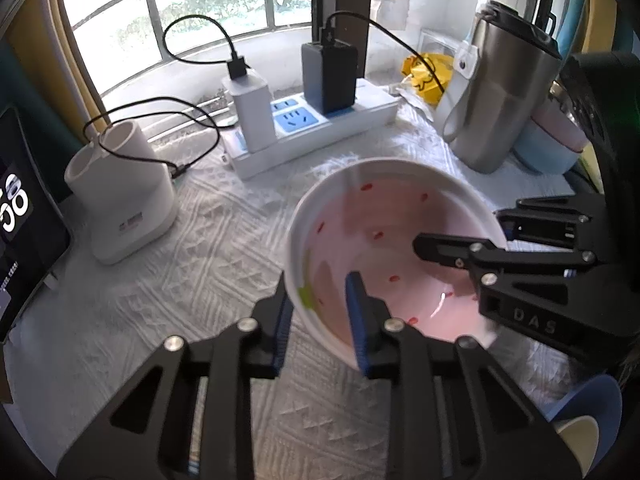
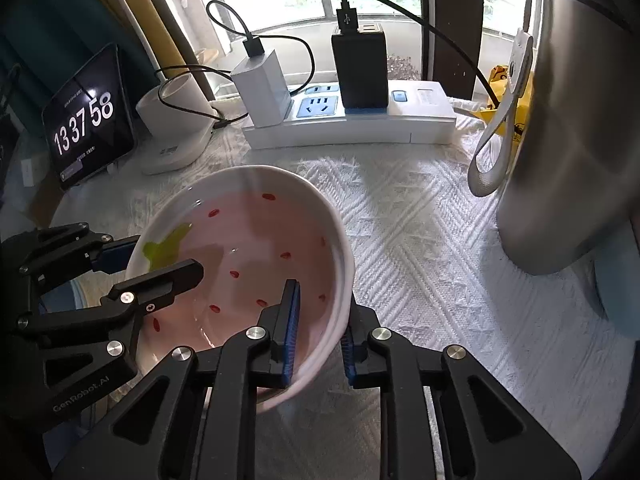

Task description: Organize plates and bowls

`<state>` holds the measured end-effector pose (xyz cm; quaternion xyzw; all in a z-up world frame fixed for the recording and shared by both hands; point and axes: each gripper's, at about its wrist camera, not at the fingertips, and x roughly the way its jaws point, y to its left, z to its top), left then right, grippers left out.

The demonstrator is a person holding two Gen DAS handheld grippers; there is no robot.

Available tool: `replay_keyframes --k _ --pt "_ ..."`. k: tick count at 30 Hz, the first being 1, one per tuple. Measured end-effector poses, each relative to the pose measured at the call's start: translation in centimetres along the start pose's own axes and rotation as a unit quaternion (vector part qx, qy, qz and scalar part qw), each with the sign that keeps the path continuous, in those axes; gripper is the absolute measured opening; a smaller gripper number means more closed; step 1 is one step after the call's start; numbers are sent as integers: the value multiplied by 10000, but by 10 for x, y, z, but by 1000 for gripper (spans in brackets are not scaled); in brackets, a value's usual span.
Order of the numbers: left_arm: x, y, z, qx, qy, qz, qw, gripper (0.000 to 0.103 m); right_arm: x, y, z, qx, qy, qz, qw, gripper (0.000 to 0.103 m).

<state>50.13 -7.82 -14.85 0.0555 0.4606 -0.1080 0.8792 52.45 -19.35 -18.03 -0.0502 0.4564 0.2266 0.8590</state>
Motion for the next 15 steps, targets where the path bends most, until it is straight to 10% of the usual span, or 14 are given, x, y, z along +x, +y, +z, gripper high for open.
replay_keyframes --k 15 --pt "-17 1 5 0 -247 107 9996 22 -19 2 7 -128 -380 -235 9989 13"
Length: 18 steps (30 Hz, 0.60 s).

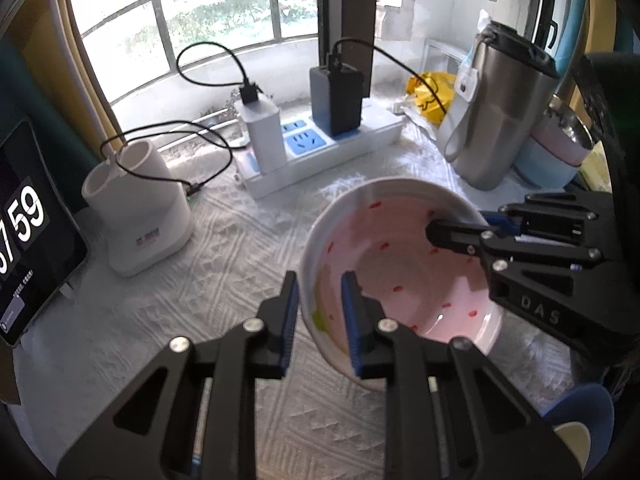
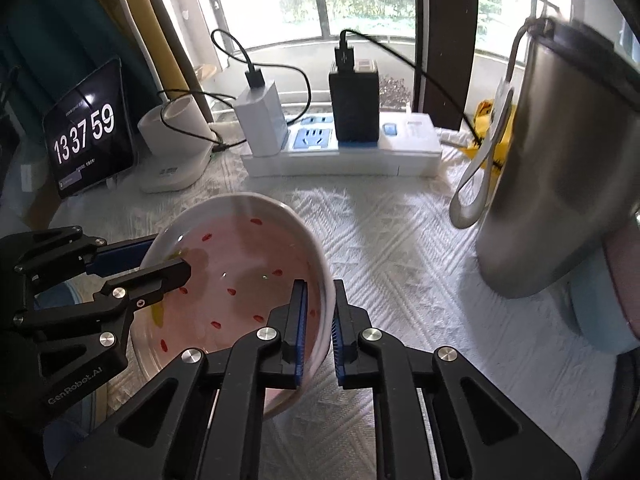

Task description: Organize plates and bowls

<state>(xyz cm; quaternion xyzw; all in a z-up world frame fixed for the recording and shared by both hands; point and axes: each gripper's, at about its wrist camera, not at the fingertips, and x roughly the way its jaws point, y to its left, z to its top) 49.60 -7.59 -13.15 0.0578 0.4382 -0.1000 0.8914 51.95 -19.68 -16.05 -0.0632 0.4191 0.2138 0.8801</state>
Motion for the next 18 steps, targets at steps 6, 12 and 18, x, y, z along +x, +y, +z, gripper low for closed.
replay_keyframes --k 6,12,18 --pt "-11 -2 2 10 -104 19 9999 22 -11 2 3 -158 -88 -92 9998 13" --pt "-24 -6 5 43 -252 74 9996 22 -22 6 4 -197 -168 -92 9996 12" --pt "-35 -7 6 40 -389 91 9992 22 -31 7 4 -134 -244 -156 9995 11"
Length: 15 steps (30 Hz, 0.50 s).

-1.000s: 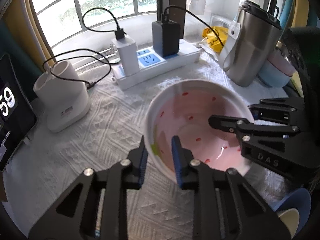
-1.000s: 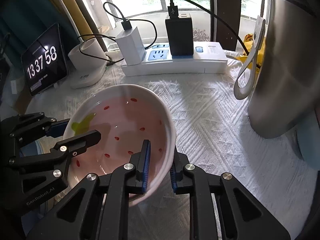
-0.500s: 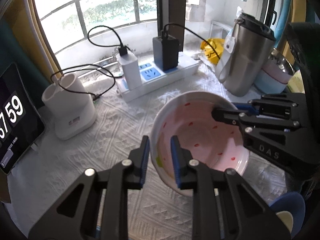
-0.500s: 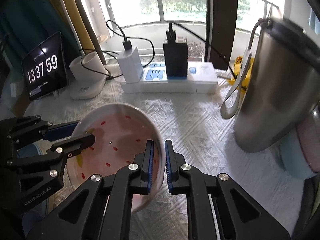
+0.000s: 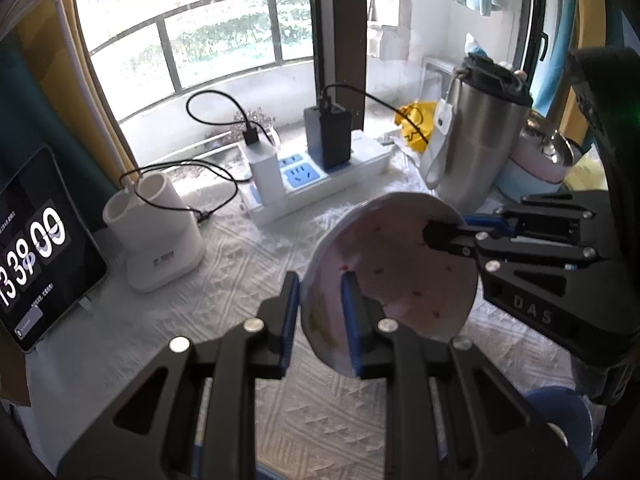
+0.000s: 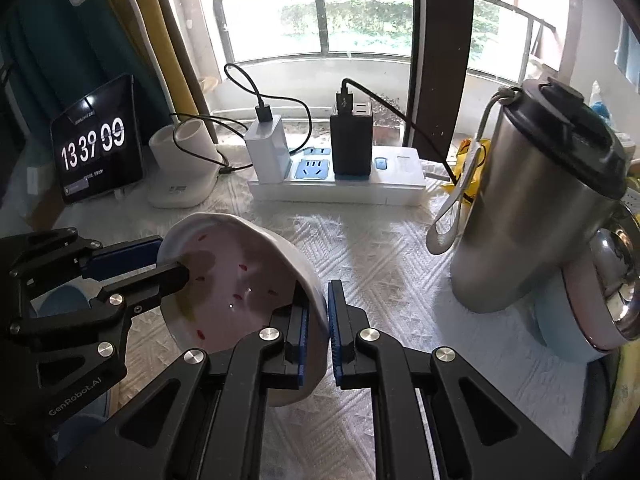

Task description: Organize plates and bowls

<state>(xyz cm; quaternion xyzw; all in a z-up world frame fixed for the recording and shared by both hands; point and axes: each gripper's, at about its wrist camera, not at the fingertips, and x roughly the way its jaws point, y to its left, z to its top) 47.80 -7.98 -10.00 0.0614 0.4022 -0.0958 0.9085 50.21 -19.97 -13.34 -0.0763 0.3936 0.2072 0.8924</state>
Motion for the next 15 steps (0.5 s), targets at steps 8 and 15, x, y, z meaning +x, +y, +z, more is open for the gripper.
replay_keyframes --k 8,15 --pt "-15 0 1 -46 -135 4 9999 22 -18 1 0 106 -145 93 9998 11" --pt "-35 -1 2 -84 -313 -30 9995 22 -39 6 1 141 -298 51 9994 11"
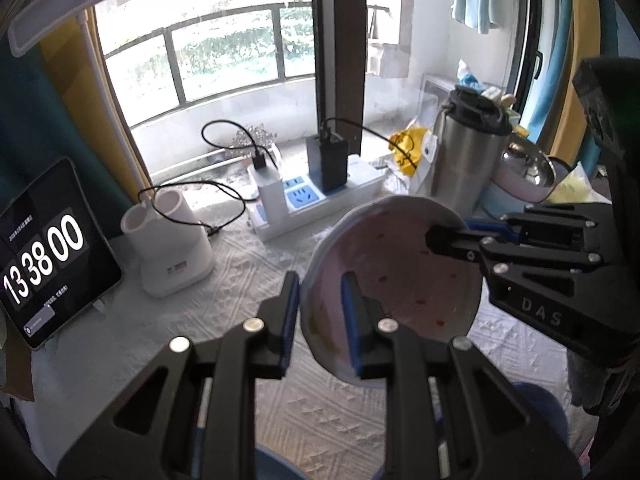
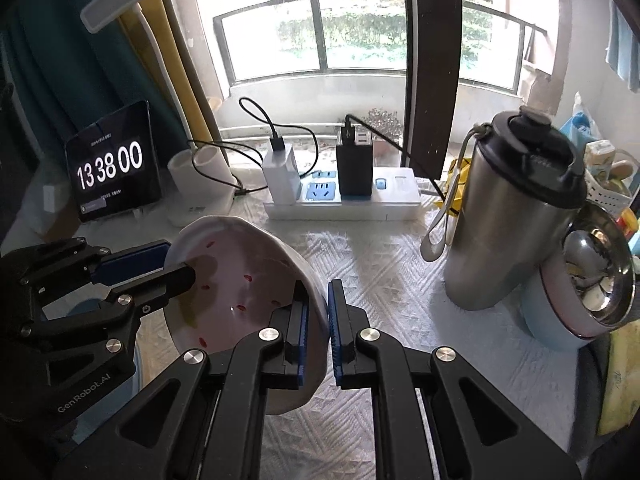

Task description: Organize plates and bowls

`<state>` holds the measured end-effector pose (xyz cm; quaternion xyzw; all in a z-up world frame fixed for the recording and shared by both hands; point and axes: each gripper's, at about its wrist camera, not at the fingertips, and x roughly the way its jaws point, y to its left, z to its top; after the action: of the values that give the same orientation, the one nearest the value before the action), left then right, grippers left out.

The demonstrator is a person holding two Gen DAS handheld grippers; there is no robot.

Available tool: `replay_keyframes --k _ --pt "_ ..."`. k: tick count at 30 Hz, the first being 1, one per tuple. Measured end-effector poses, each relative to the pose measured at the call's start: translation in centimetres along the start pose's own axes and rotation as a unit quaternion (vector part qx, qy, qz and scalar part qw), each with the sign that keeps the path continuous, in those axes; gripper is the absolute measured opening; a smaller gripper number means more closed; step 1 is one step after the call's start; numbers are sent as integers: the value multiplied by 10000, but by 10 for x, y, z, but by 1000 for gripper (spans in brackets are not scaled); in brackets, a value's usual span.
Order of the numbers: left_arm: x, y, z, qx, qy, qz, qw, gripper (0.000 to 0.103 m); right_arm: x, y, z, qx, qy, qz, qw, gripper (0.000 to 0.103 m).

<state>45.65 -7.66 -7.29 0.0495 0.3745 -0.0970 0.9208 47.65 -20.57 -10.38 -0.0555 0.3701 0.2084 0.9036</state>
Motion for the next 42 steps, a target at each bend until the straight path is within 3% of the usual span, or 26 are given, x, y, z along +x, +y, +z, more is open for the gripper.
replay_keyframes --k 18,42 --pt "-51 -8 -1 13 -353 9 9994 22 -53 16 -2 -31 -302 -93 9995 11" --pt "-109 -28 -25 108 -575 7 9983 22 -108 38 -31 -34 -512 -186 9985 11"
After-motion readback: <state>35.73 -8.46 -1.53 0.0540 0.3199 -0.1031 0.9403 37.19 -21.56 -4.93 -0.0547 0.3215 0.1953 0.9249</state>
